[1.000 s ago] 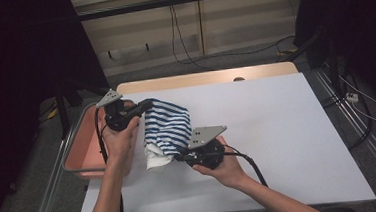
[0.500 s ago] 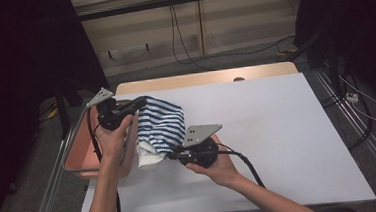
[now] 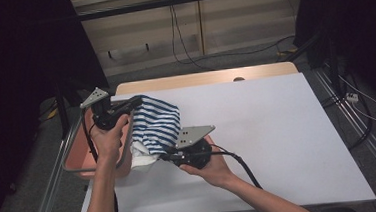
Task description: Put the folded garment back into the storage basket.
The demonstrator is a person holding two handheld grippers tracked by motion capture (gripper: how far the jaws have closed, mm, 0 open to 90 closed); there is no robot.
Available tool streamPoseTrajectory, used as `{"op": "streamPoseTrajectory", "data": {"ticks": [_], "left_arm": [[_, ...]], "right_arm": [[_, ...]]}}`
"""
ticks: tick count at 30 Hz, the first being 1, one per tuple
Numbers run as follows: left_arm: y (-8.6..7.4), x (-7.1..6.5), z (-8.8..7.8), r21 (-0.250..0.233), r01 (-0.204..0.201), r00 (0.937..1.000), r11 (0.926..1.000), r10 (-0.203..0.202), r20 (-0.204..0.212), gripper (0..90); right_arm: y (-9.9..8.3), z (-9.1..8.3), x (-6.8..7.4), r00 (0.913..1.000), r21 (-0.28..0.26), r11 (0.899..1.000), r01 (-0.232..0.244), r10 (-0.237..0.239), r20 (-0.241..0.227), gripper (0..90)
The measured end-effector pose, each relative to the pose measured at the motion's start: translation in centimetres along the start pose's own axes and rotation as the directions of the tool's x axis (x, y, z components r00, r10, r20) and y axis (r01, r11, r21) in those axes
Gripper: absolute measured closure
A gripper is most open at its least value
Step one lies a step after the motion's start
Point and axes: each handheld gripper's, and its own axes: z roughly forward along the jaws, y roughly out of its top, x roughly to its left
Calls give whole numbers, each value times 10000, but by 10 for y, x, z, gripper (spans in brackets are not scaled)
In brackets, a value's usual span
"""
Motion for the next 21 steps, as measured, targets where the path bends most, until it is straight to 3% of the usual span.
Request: {"op": "streamPoseTrajectory", "data": {"ticks": [7,13,18,21], "left_arm": [[1,4,-6,-60,52,9999,10000,-52,-131,857],[6,1,-13,-141,-248,9994,9996,244,-263,857],[9,4,-21,-310,3,9995,9995,-13,-306,857],[11,7,-24,-224,-109,9990,9997,100,-426,858]], "right_arm": [[3,6,0,9999,21,10000,48,-48,-90,810],[10,11,2,9993,13,9997,254,-254,-280,809],[17,18,3,9985,-37,9993,365,-366,-405,810],[20,23,3,9979,-87,9992,389,-393,-511,810]]}}
